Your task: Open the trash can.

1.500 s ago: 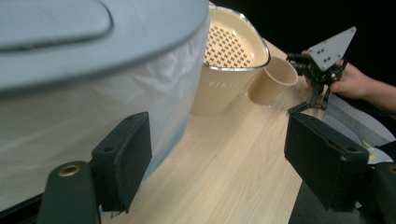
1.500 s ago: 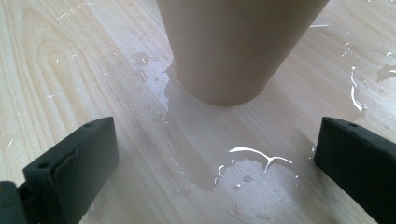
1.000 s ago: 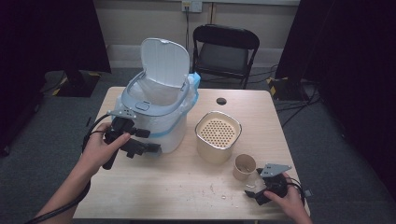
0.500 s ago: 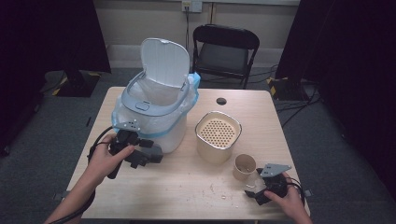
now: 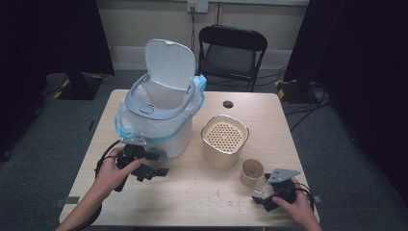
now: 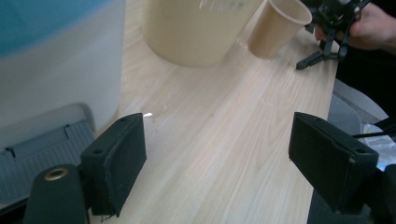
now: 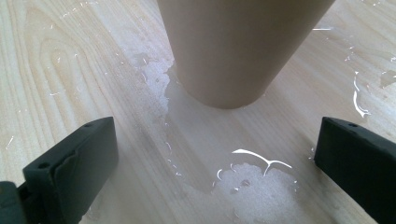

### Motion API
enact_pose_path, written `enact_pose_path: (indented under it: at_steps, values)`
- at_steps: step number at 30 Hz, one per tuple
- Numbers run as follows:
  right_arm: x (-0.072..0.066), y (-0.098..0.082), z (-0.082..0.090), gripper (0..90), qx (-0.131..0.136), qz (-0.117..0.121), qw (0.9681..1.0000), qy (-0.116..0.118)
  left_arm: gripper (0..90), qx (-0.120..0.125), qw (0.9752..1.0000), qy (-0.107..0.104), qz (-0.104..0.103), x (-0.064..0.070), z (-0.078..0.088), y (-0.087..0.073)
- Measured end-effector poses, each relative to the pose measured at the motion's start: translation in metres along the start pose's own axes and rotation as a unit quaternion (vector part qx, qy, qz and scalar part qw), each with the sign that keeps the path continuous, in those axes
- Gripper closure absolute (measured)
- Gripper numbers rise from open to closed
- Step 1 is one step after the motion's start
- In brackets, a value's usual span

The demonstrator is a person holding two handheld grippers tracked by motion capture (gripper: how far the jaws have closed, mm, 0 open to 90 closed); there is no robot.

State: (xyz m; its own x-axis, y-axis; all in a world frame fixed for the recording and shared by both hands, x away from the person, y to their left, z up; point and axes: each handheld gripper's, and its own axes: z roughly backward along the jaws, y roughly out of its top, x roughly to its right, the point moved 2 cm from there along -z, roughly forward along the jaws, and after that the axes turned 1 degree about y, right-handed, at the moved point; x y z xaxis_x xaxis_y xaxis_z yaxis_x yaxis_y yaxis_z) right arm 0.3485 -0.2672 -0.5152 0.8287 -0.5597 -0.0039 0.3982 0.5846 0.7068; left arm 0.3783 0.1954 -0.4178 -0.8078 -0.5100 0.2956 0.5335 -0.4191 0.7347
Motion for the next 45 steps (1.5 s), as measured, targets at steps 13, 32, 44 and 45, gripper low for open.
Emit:
enact_pose_path:
  at_steps: [13, 32, 44, 45]
  values:
    - [0.001, 0.001, -0.001, 0.0, 0.0, 0.001, 1.0, 0.002, 18.6, -0.012, 0.9999, -0.001, -0.006, -0.008, -0.017, -0.024]
    - [0.001, 0.001, -0.001, 0.0, -0.001, -0.001, 1.0, 0.001, 19.3, -0.029, 0.9992, -0.004, -0.025, -0.012, -0.043, -0.052]
    - [0.001, 0.001, -0.001, 0.0, -0.001, 0.0, 1.0, 0.001, 19.7, -0.039, 0.9969, 0.017, -0.066, -0.014, -0.049, -0.063]
    - [0.001, 0.001, -0.001, 0.0, -0.001, -0.001, 1.0, 0.002, 19.7, -0.038, 0.9968, 0.018, -0.068, -0.013, -0.05, -0.064]
